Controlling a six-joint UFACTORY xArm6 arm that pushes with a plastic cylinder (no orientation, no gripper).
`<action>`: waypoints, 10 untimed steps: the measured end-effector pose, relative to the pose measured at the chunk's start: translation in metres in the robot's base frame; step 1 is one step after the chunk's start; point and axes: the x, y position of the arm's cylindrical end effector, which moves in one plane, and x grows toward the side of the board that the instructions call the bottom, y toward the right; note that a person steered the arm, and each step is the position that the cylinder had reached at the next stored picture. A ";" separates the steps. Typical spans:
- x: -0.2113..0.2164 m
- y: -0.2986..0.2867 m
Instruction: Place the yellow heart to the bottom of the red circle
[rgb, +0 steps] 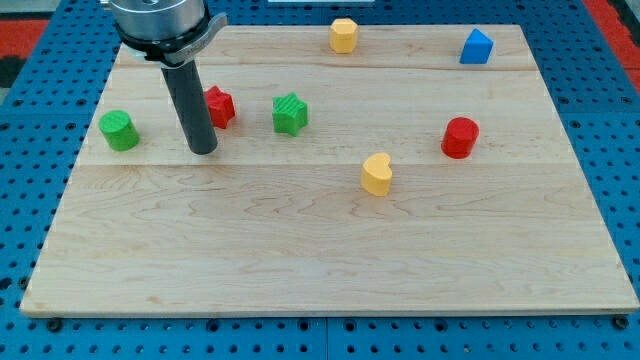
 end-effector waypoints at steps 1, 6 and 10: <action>0.000 0.005; 0.014 0.086; 0.051 0.248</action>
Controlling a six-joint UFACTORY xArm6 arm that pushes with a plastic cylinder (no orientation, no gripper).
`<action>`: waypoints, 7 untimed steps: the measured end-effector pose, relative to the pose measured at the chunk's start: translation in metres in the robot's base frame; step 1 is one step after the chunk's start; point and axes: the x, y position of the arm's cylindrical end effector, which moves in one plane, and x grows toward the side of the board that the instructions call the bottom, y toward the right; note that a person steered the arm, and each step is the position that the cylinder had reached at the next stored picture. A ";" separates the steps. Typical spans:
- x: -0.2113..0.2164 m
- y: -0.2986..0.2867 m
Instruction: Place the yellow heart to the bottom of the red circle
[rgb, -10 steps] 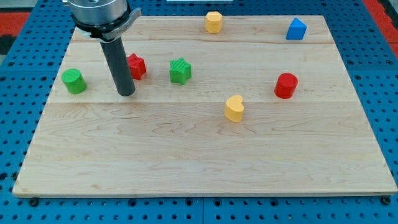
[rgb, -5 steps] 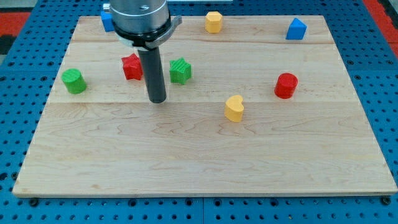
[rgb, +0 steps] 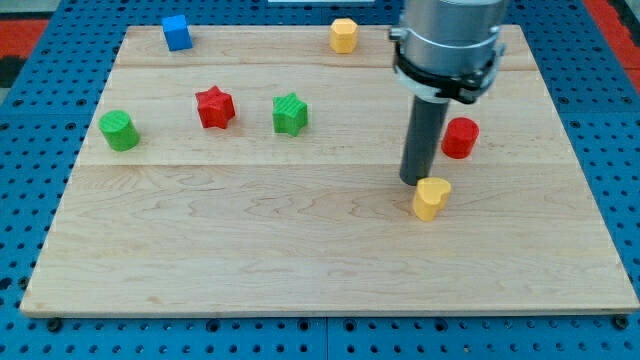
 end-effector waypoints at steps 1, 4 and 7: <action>0.033 0.007; 0.072 0.072; 0.082 0.094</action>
